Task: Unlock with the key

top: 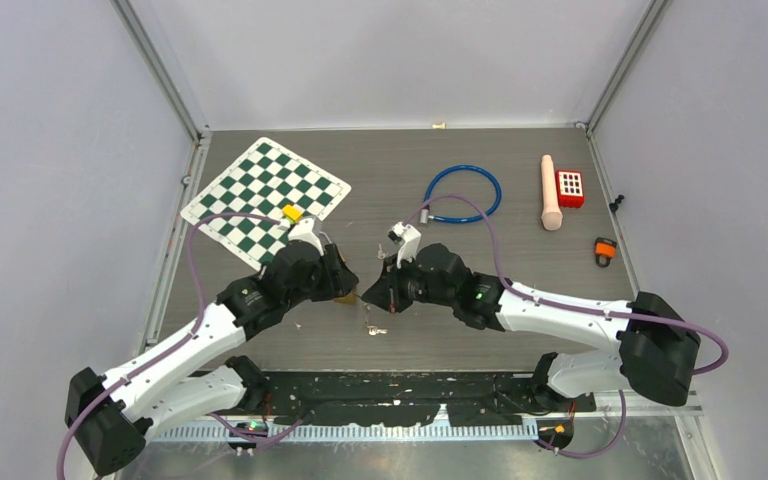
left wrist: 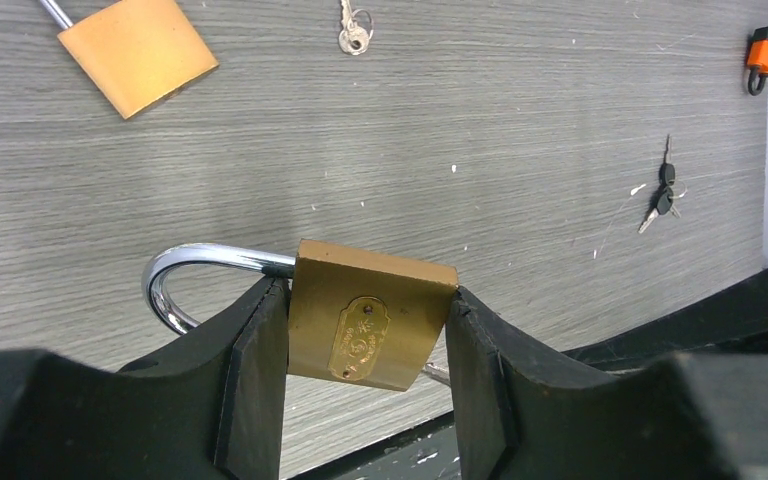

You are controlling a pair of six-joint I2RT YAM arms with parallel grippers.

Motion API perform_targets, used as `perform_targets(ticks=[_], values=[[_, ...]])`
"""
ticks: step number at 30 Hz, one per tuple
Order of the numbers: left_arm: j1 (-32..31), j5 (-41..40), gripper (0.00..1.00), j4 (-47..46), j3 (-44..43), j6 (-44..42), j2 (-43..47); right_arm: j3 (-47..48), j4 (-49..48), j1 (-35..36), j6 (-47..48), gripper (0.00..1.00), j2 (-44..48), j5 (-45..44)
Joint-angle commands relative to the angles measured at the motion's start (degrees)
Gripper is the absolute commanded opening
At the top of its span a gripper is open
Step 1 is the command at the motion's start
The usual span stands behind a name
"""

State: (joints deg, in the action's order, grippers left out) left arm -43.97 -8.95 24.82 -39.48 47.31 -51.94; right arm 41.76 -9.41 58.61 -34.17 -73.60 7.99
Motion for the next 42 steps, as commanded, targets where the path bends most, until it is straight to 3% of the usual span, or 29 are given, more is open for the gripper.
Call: perform_targets(ticks=[1,9,23,42], values=[[0.0,1.0,0.00,-8.5,-1.0,-1.4,2.2,2.8,0.7,-0.5,-0.1,0.05,1.9,-0.7],[0.0,2.4,0.00,-8.2,-0.9,-3.9,2.8,3.0,3.5,-0.7,1.4,0.05,3.5,-5.1],[0.0,3.3,0.00,-8.6,-1.3,-4.4,2.1,3.0,0.1,-0.6,1.2,0.05,2.6,0.2],[0.0,5.2,0.00,-8.9,-1.1,-4.8,2.5,3.0,0.6,-0.7,0.6,0.05,0.7,-1.9]])
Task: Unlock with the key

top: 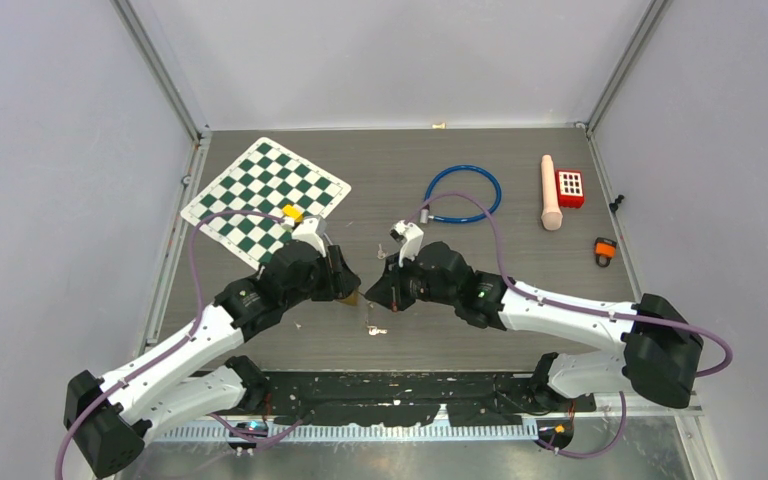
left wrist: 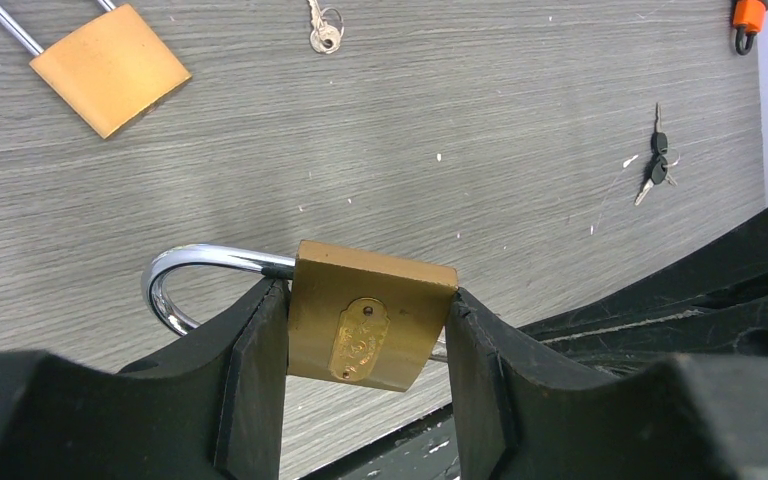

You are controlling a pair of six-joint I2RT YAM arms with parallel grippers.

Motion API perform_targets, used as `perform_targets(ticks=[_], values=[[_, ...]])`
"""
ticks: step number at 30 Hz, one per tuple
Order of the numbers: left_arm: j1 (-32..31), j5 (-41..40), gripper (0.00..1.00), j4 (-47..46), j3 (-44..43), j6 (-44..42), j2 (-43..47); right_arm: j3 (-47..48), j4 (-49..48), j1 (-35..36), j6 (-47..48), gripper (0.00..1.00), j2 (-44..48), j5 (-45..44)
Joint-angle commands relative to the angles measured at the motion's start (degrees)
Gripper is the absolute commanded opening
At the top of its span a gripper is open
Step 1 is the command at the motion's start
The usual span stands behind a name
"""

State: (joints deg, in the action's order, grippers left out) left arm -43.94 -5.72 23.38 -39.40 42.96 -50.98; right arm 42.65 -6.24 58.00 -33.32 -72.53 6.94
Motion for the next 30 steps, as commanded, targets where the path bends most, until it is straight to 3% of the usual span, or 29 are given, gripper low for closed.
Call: perform_targets(ticks=[1,30], values=[[0.0,2.0,0.00,-7.7,-1.1,-0.4,1.4,2.2,-2.7,0.0,-0.2,0.05,-0.4,-0.7],[-0.6,2.3,0.00,-8.2,-1.3,-0.2,-0.3,2.2,-4.1,0.0,-1.0,0.05,0.2,0.2]])
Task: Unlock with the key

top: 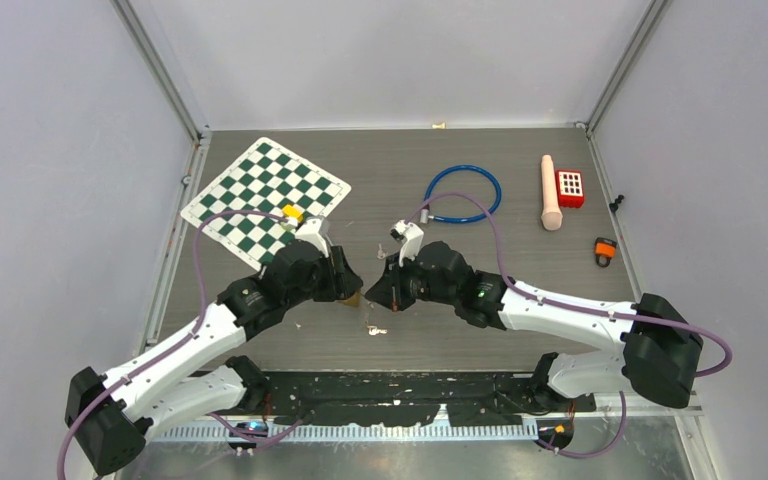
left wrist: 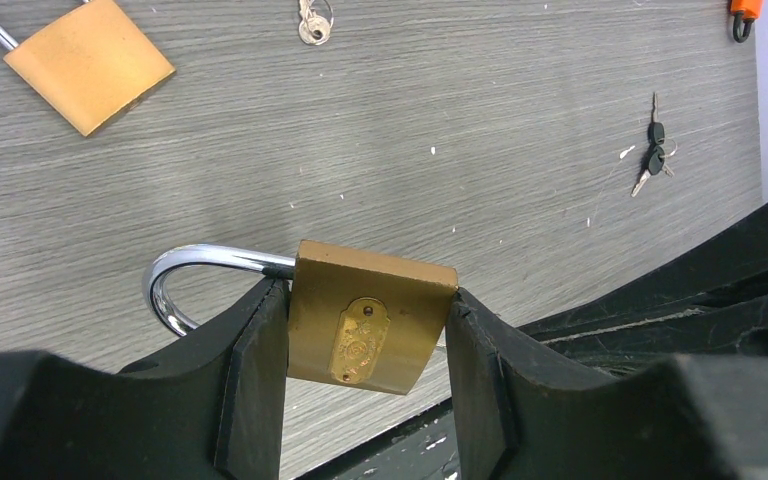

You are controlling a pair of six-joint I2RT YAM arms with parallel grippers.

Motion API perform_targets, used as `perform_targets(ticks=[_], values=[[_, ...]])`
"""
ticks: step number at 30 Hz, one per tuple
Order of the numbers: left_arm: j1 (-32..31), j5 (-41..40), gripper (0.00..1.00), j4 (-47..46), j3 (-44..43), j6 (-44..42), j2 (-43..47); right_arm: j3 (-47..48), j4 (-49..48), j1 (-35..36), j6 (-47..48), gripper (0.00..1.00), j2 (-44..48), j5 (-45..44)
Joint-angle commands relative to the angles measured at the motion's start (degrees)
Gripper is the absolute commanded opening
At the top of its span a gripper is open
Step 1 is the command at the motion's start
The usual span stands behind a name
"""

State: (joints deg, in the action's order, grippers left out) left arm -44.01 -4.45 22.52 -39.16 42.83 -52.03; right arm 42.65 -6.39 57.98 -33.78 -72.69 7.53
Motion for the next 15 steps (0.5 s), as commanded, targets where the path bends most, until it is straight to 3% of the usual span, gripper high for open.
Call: perform_targets(ticks=[1,15], values=[[-0.6,1.0,0.00,-7.4,-1.6,-0.2,0.8,2.2,-3.9,0.0,-0.7,0.05,0.3,-0.4],[-6.5,-2.3,0.00,-10.0,-2.2,4.9,-0.2,3.5,-3.9,0.0,-2.1,0.05,-3.1,-4.6]])
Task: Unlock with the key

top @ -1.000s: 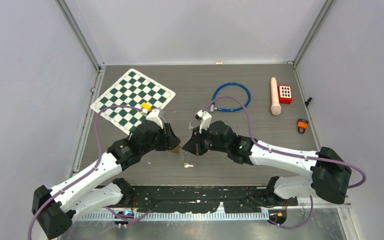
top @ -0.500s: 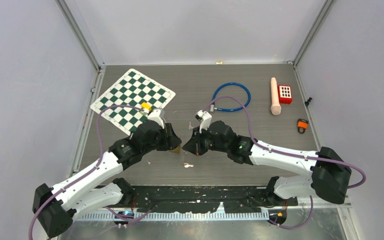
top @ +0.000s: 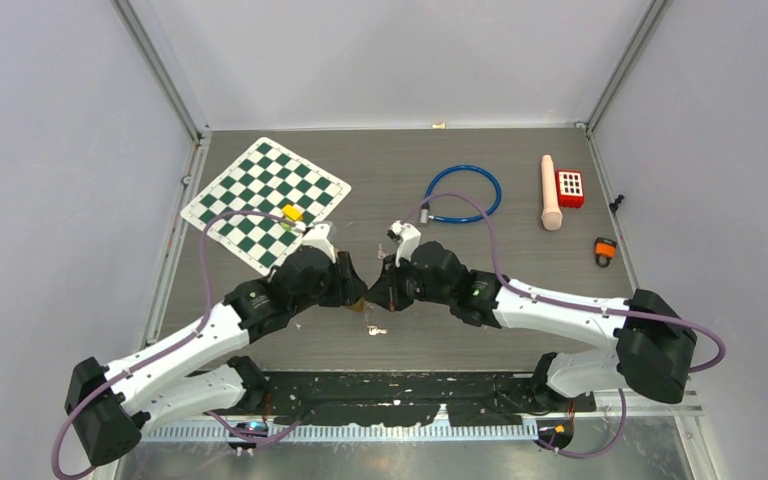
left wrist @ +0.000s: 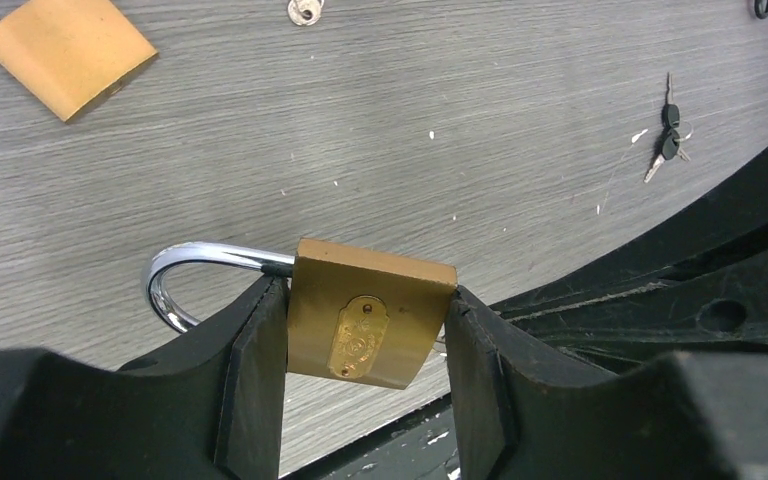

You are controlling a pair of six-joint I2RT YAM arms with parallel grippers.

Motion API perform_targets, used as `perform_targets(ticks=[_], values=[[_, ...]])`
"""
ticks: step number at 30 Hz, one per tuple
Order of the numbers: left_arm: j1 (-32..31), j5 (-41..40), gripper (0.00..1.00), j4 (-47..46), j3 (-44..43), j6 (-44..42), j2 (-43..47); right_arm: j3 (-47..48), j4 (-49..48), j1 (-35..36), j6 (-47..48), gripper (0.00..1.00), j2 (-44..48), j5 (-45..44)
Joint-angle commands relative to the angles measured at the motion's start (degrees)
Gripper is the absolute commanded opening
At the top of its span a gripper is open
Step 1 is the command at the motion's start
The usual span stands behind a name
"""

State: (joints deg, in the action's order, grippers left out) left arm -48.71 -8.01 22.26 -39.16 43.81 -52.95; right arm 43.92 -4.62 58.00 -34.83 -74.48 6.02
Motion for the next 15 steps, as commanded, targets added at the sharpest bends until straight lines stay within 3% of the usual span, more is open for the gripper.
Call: perform_targets(ticks=[1,8,15], values=[[-2.0,1.4,0.00,-10.1,-2.2,4.6,0.8,1.9,-6.5,0.0,-1.2,0.05,-1.5,-3.0],[-2.8,2.4,0.00,-14.5,0.4,11.5,2.5,-2.5,-14.6,0.0,-2.2,0.05,-4.1,-3.7],[-4.5,2.7,0.00,-16.8,0.1,12.2,1.6,-4.1,-19.2,0.2,-2.1,0.05,-6.3,-2.8]])
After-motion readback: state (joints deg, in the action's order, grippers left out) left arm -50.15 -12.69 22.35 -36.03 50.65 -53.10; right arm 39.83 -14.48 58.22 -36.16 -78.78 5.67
